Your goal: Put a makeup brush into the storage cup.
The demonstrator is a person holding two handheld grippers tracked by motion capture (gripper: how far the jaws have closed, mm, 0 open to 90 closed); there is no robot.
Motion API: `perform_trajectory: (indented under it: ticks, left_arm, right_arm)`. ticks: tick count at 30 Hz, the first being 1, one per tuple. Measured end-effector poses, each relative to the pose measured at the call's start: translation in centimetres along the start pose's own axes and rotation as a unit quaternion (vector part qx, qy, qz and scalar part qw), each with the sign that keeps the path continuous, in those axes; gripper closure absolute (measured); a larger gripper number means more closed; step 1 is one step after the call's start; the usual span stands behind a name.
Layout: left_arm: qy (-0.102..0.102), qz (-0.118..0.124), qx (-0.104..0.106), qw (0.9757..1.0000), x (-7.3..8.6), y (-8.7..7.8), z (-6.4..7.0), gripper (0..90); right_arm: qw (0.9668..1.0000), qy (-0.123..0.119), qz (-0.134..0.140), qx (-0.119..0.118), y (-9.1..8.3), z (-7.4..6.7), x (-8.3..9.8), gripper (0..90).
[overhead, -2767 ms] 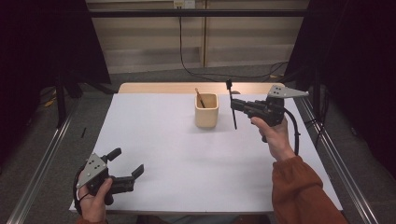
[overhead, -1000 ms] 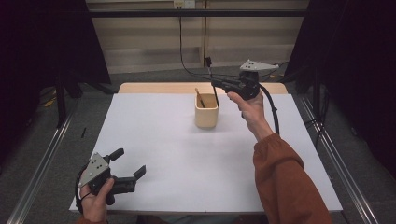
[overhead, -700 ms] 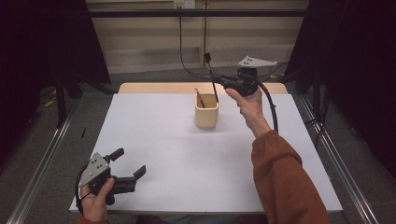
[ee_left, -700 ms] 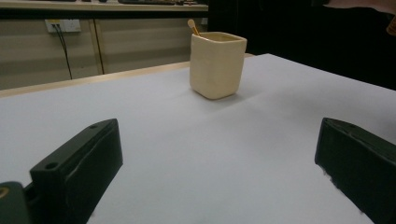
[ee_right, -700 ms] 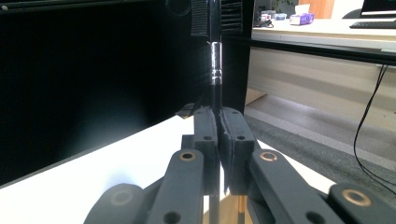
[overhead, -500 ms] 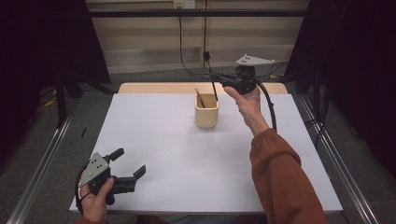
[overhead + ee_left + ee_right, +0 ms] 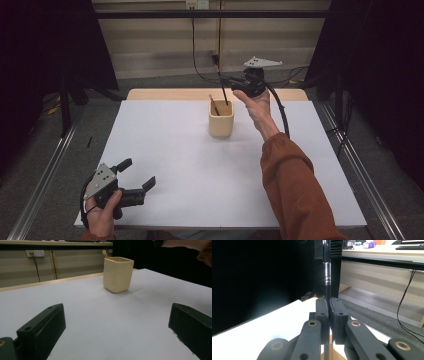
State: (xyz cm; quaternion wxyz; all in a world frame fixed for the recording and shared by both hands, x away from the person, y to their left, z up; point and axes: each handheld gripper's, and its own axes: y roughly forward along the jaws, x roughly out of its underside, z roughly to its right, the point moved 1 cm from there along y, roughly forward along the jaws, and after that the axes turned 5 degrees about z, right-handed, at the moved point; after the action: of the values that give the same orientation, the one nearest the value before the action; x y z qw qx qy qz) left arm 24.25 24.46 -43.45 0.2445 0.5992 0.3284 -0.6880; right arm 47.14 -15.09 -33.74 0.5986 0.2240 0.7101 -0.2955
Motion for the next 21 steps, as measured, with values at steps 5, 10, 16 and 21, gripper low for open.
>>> perform_trajectory:
  ticks: [5, 10, 16, 21]
  left_arm:
    - [0.001, -0.002, 0.002, 1.0000, 0.0, 0.0, 0.0, 1.0]
    - [0.000, -0.002, 0.001, 1.0000, 0.0, 0.0, 0.0, 1.0]
    - [0.001, -0.002, 0.003, 1.0000, 0.0, 0.0, -0.1, 1.0]
    - [-0.002, -0.002, 0.002, 1.0000, 0.0, 0.0, -0.1, 1.0]
  right_arm:
    - [1.0000, 0.004, 0.000, -0.003, 0.4, 0.0, 0.5, 85.9]
    - [0.9999, 0.010, 0.002, -0.003, 0.7, 0.1, 1.2, 85.8]
    - [0.9999, 0.008, -0.006, -0.003, 0.8, 0.2, 1.7, 85.8]
    - [0.9999, 0.009, -0.008, -0.003, 0.9, 0.2, 2.3, 85.9]
